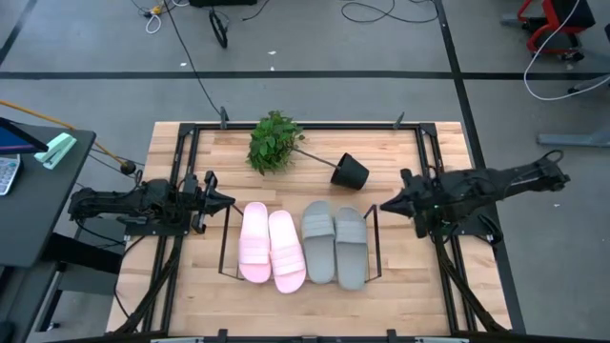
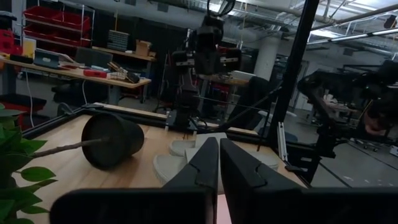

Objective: Pick and place slides into the shelf
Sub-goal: Return to Home Position

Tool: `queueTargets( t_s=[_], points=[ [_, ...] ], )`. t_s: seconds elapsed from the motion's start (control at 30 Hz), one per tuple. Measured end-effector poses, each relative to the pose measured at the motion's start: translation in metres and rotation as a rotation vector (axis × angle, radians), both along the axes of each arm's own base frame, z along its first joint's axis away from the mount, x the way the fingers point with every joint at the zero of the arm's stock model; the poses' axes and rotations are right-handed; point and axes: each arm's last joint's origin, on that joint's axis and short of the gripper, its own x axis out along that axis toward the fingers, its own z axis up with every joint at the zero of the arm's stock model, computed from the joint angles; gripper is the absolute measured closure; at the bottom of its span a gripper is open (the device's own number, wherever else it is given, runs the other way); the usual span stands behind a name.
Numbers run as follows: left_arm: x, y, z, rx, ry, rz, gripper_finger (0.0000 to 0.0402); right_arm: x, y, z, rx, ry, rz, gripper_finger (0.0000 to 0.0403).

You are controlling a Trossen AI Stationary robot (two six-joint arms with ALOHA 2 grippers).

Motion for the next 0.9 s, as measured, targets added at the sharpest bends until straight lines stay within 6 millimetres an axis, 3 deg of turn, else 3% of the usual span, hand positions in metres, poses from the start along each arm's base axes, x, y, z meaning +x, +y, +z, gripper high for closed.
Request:
queueTargets(
  t_s=[0.23, 0.67, 0.9],
  points=[
    [0.000, 0.000, 0.000, 0.000, 0.000, 0.000, 0.0370, -0.021, -0.002, -0.026, 0.009, -0.070, 0.022, 0.0403],
    [0.000, 0.000, 0.000, 0.000, 0.000, 0.000, 0.0379, -0.026, -0.007, -0.068, 0.064, -0.233, -0.022, 0.0403],
    [0.000, 0.000, 0.000, 0.000, 0.000, 0.000, 0.0382, -0.032, -0.013, -0.075, 0.073, -0.305, -0.071, 0.0403]
  ],
)
